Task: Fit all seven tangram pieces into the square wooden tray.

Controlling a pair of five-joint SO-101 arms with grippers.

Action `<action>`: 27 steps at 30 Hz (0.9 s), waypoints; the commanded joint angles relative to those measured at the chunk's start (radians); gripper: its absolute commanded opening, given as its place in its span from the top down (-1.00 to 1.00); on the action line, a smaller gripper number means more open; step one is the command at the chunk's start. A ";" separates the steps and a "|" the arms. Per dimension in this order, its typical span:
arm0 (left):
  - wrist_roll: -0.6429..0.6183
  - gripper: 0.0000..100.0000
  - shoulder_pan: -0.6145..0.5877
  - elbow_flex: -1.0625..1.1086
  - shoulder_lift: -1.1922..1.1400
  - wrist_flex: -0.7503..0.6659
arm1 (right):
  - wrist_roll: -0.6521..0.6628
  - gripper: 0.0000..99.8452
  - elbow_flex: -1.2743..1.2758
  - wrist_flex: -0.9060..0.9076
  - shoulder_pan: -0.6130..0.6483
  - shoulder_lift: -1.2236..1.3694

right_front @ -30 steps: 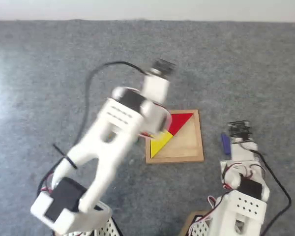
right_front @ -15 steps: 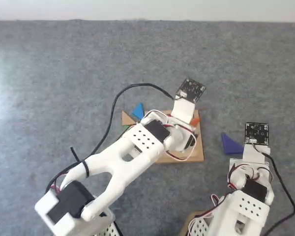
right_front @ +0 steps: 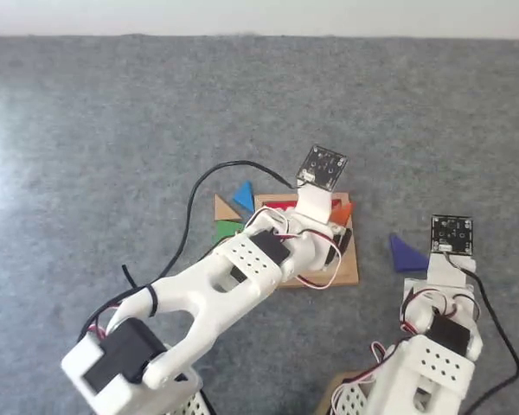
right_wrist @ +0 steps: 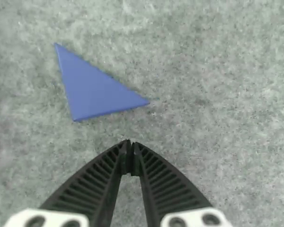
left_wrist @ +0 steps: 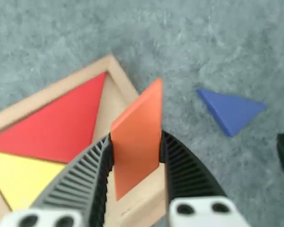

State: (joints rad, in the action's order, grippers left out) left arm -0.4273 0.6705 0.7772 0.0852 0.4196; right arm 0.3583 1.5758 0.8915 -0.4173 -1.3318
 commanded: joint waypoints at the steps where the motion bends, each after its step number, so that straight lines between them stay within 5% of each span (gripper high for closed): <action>1: -0.035 0.98 0.014 -0.005 0.057 -0.078 | -0.011 0.98 -0.041 -0.024 -0.001 -0.015; 11: -0.089 0.98 0.009 -0.119 -0.209 -0.153 | -0.011 0.98 -0.041 -0.024 -0.001 -0.015; 27: -0.089 0.97 -0.031 -0.170 -0.229 -0.107 | -0.011 0.98 -0.040 -0.025 -0.001 -0.015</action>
State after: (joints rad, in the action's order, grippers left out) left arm -0.5086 0.6475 0.6513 -0.1481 0.3046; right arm 0.3583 1.5758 0.8899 -0.4158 -1.3318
